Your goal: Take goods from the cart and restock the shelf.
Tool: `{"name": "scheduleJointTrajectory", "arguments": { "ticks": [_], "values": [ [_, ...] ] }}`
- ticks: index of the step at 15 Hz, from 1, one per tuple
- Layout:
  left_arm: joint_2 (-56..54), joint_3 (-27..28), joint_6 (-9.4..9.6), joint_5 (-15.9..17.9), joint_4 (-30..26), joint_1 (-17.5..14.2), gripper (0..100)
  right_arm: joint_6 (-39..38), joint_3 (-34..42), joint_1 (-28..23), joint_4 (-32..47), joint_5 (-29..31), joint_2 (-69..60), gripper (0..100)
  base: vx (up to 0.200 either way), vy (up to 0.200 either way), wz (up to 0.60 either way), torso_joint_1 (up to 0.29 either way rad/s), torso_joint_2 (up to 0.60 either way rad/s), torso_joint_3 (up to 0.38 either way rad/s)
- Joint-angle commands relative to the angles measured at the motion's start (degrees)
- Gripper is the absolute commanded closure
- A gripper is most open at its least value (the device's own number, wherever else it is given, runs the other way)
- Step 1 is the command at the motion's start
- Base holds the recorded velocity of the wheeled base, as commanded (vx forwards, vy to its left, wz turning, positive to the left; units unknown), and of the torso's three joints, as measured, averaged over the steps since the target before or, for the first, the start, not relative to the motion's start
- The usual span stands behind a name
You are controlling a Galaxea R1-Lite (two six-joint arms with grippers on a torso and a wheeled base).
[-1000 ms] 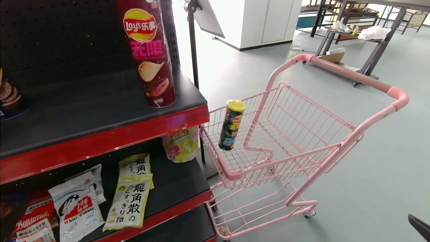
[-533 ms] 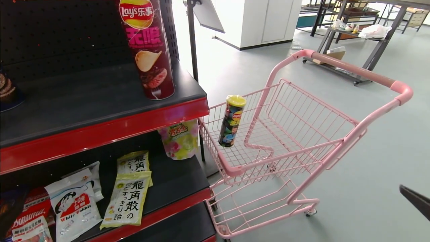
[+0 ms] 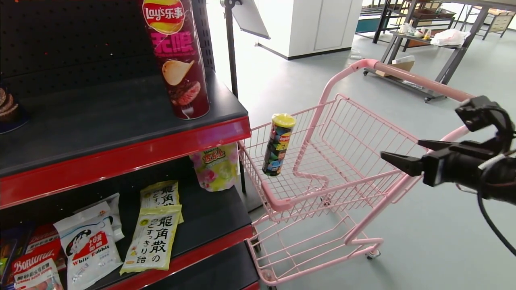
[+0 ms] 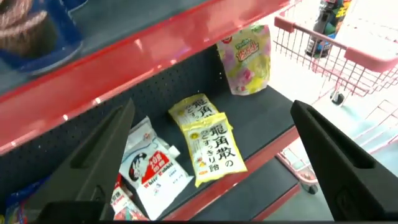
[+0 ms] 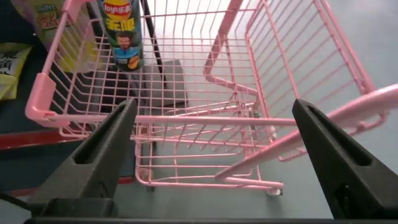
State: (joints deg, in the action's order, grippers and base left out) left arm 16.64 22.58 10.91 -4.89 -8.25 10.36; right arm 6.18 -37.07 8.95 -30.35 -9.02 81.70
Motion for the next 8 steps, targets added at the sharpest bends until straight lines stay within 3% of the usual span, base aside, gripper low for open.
{"name": "scheduleJointTrajectory", "arguments": {
  "ticks": [1, 3, 8],
  "values": [
    [-5.6, -0.3, -0.01, 0.0, -2.5, -0.1, 0, -1.6, -9.6, 4.6, -1.0, -1.3, 14.7, 0, 0.0, 0.0, 0.0, 0.0, 0.0, 0.0],
    [-6.8, -0.2, -0.01, -0.3, -3.3, -0.1, 0, -1.8, -12.2, 6.7, -2.6, -1.2, 19.7, 0, 0.0, 0.0, 0.0, 0.0, 0.0, 0.0],
    [-7.7, -0.8, 2.1, -6.3, -6.5, -0.8, 0, -5.4, -21.4, 9.9, -7.7, -1.7, 34.4, 0, 0.0, 0.0, 0.0, 0.0, 0.0, 0.0]
  ]
}}
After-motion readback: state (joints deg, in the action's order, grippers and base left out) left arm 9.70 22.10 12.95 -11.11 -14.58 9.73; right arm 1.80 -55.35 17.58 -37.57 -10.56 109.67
